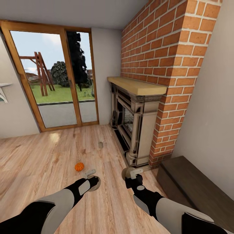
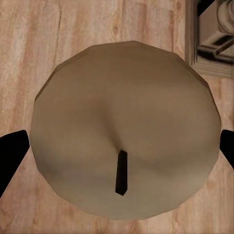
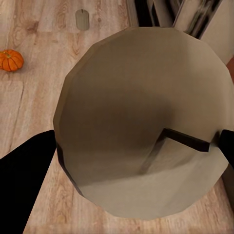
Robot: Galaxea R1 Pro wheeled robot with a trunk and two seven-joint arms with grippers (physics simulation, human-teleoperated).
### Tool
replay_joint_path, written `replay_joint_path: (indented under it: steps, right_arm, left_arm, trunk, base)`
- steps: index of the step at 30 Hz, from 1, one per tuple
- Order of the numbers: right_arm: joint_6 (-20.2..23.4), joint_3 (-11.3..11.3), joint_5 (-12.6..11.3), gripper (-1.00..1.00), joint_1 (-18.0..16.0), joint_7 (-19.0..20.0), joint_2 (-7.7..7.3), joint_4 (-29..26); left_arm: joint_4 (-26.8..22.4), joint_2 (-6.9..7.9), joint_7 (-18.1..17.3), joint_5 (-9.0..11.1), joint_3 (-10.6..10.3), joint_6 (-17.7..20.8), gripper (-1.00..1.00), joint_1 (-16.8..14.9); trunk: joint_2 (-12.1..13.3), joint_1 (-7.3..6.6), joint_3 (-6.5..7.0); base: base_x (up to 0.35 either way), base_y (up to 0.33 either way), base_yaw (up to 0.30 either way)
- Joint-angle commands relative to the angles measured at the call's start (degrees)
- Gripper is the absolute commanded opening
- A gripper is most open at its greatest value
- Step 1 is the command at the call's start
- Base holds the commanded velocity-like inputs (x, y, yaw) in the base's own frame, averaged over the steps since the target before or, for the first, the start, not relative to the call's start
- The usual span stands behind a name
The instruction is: Place each of the two pumpkins and all three candles from the living room inside a cabinet in the living room (use any cabinet), then make sure every cabinet is closed, and position the cauldron so it is next to a table in the living room.
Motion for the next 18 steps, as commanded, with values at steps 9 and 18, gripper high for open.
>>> replay_joint_path:
  steps: [9,18]
  right_arm:
    - [-0.2,0.5,-0.6,-1.0,-0.1,-0.3,-0.02,-0.1]
    - [-0.2,0.5,-0.5,-1.0,-0.1,-0.3,0.05,-0.1]
  left_arm:
    - [-0.1,0.11,0.3,0.4,-0.4,0.2,-1.0,0.0]
    - [-0.1,0.08,0.3,0.4,-0.4,0.2,-1.0,0.0]
  trunk:
    - [-0.1,0.03,-0.13]
    - [-0.1,0.03,-0.13]
  base:
    - [-0.047,0.002,0.0]
    - [-0.299,0.066,0.0]
